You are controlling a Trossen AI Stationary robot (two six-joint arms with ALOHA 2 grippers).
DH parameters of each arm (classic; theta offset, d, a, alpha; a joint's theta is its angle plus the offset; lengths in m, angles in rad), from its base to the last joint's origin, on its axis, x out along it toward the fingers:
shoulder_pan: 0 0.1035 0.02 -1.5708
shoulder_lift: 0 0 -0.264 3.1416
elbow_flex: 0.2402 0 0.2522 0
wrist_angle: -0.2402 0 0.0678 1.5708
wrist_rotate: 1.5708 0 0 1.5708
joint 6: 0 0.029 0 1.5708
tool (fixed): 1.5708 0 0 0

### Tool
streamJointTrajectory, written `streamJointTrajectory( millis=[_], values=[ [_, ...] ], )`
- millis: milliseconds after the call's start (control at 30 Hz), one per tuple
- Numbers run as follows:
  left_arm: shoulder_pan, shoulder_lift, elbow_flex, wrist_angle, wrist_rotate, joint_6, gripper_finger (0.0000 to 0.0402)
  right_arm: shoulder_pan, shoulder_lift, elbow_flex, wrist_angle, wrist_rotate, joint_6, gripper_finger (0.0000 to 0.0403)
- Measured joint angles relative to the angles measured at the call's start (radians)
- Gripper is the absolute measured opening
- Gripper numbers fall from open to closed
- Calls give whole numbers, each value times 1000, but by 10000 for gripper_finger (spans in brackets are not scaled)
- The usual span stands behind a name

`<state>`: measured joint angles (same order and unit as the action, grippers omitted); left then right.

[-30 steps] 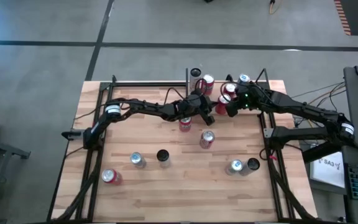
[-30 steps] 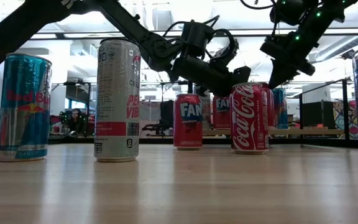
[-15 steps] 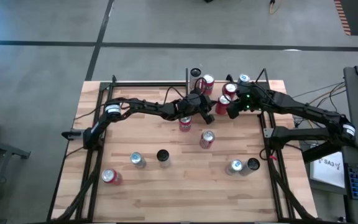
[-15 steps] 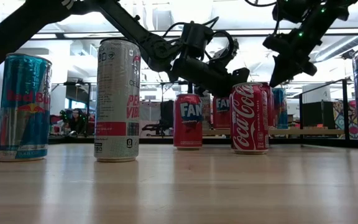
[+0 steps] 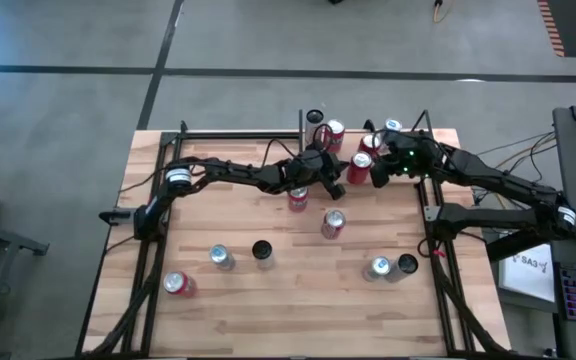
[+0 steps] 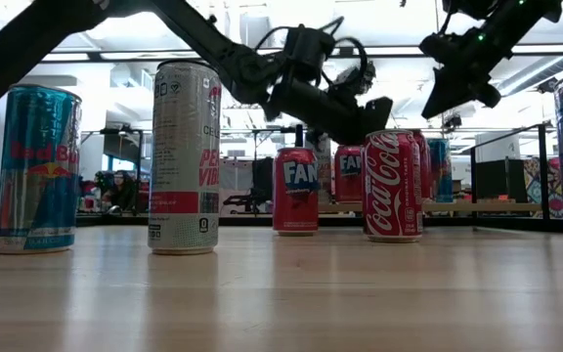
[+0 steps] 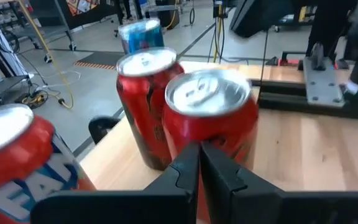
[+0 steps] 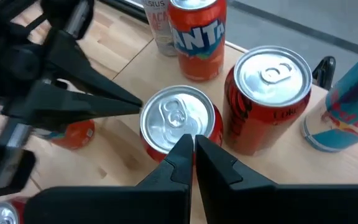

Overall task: Place canned beverage on shelf
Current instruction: Put the red black soda can on the shelf aligned with the other red black soda can

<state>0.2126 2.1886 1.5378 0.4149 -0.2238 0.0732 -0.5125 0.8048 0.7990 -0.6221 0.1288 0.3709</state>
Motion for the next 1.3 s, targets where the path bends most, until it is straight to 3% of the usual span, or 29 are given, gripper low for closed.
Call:
streamJointTrajectory(
  millis=[300,733,900,1300],
  values=[
    [-13,-124,-83,-10,-3,23,0,0,58,0,80,1,-6,9],
    [-37,-448,-494,373,-3,77,0,2,140,0,116,2,-22,9],
    [-37,-538,-601,489,-3,76,0,2,148,0,114,3,-22,9],
    [-37,-568,-651,531,-3,76,0,2,145,0,96,11,-47,9]
  ],
)
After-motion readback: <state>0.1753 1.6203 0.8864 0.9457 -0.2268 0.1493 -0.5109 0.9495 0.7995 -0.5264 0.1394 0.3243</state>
